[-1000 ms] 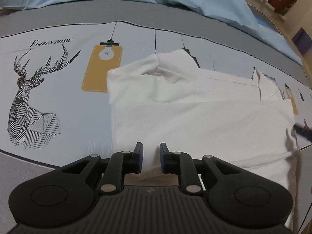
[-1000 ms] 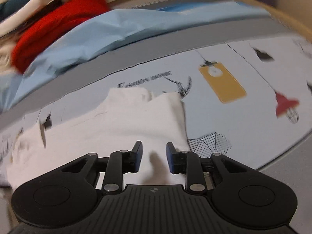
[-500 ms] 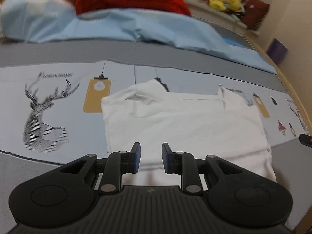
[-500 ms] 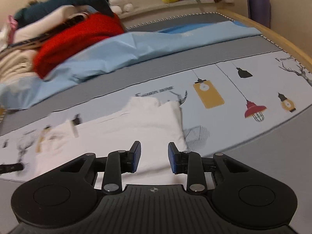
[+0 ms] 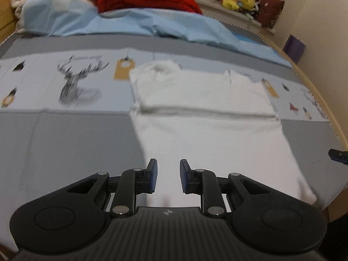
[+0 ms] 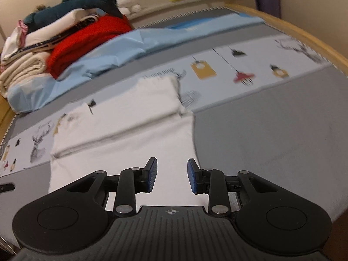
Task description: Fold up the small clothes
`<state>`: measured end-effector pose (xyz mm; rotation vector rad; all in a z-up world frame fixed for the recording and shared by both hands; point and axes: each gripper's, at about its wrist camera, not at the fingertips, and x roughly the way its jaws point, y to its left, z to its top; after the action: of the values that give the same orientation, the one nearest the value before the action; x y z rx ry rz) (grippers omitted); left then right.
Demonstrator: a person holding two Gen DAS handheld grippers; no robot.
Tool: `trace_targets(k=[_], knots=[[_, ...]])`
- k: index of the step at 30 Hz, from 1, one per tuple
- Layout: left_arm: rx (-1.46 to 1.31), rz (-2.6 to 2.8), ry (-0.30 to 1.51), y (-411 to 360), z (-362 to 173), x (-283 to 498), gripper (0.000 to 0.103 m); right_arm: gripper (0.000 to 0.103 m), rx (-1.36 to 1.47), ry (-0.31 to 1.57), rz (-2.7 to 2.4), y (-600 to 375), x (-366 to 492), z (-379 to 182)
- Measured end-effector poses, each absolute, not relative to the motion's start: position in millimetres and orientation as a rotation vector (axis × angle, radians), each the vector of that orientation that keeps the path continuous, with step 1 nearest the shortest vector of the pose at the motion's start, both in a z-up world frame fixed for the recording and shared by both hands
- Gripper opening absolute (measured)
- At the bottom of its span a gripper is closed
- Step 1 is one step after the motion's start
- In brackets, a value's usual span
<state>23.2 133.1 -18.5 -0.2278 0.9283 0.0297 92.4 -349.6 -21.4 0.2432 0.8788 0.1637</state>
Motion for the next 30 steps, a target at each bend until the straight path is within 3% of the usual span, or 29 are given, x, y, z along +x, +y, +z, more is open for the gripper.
trace_targets(k=[13,20,30], knots=[[-0.356,0.097,1.134,154,-98,-14,0.024,0.032,0.215,1.029,0.105,-365,86,-79],[-0.281,0.118,1.228,142,-120,-15,0.027,0.045,0.179,1.154,0.024,-368,93,-117],[-0.236,0.103,1.273,137,-128,-13,0.036,0.051,0.095,1.205,-0.038,-369,94,-135]])
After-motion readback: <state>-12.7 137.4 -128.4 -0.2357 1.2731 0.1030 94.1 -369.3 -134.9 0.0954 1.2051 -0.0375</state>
